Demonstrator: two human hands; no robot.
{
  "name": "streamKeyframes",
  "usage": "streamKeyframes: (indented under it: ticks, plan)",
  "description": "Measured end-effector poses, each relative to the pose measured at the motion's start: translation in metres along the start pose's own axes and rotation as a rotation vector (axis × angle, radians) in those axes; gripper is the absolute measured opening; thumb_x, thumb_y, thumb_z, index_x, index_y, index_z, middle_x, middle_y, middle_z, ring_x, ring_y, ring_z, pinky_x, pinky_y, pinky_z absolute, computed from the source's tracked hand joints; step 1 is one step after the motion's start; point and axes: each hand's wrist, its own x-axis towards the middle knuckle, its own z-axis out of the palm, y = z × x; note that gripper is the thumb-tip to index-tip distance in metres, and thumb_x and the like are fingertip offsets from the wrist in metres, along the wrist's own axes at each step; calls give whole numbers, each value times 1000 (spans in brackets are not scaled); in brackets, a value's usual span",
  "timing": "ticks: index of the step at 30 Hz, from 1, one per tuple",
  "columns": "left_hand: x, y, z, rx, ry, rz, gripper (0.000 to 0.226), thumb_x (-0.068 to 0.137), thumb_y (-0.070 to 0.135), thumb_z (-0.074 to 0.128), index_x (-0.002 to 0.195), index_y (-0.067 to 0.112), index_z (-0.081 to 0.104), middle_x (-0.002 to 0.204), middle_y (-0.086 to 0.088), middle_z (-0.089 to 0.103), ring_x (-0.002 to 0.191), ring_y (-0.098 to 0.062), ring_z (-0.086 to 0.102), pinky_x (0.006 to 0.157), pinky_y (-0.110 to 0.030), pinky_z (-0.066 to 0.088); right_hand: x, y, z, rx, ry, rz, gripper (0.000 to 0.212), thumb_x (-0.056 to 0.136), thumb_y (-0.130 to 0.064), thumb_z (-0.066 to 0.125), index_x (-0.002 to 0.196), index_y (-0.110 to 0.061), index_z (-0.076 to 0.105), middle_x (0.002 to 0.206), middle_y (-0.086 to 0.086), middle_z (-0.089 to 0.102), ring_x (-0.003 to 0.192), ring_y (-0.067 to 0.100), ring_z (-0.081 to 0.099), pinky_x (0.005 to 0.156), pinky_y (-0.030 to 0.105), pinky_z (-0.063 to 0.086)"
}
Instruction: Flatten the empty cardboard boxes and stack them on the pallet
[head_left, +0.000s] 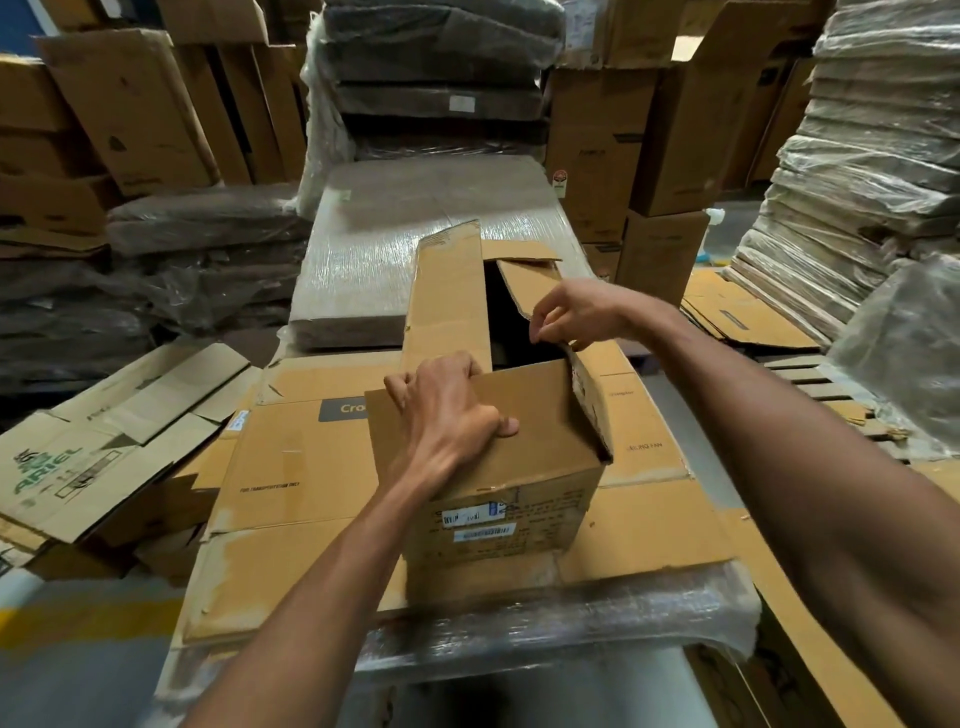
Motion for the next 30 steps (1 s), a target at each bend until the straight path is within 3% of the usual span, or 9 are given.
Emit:
streamKeyframes:
  ticks: [7,12,14,17,20,24,26,27,30]
  plan:
    - [-50,11,2,246,263,318,49,61,45,93,89,19,61,82,2,66,74,-17,58,78,-37,33,6,14,-4,-48,-22,-52,16,97,-22,67,109,-17,75,121,4,70,108,21,67,76,28,57]
    - [-89,32,4,268,260,648,13,84,23,75,86,14,66,75,-2,62,60,-17,57,54,-31,50,14,-5,27,-413,7,-89,24,97,-32,65,114,-19,75,113,6,72,102,25,65,88,39,56]
    - [-97,42,2,299,84,518,18,82,22,79,94,14,68,81,-2,65,62,-14,60,52,-28,51,18,-12,48,-568,28,-86,27,97,-36,62,112,-19,75,108,10,72,98,28,65,86,39,56]
    - [-92,35,-8,424,-205,320,33,98,36,60,126,19,57,116,-1,63,96,-16,62,81,-30,52,18,-12,70,-565,85,-79,34,97,-46,54,119,-28,73,112,10,72,96,32,65,82,41,57]
    - [-87,24,-17,330,-465,234,55,97,51,57,143,23,43,141,1,54,122,-17,51,104,-35,43,15,-8,83,-518,32,-55,44,99,-56,50,131,-31,66,121,10,69,103,32,64,82,40,54]
    - [-82,5,-12,293,-867,238,118,78,75,63,161,18,4,170,-4,0,156,-20,2,125,-39,3,6,4,99,-442,-33,-23,58,100,-61,42,150,-32,46,152,6,49,135,33,47,108,49,43]
    - [-80,-6,-8,303,-911,240,131,73,77,65,161,19,-12,168,-3,-18,154,-18,-16,123,-36,-13,-2,13,105,-393,-56,-29,62,99,-63,41,155,-35,38,164,4,33,147,32,33,117,49,32]
    - [-78,-12,-4,287,-883,214,132,70,80,63,161,18,-10,169,-3,-14,155,-18,-12,123,-35,-13,-8,17,108,-349,-56,-40,63,99,-62,43,156,-37,36,167,2,27,151,30,26,121,48,26]
    - [-74,-29,10,185,-583,151,104,74,81,58,156,25,28,161,1,35,144,-17,31,122,-38,20,-29,28,113,-211,-56,-69,68,96,-59,53,158,-43,28,170,-1,14,156,23,11,126,45,11]
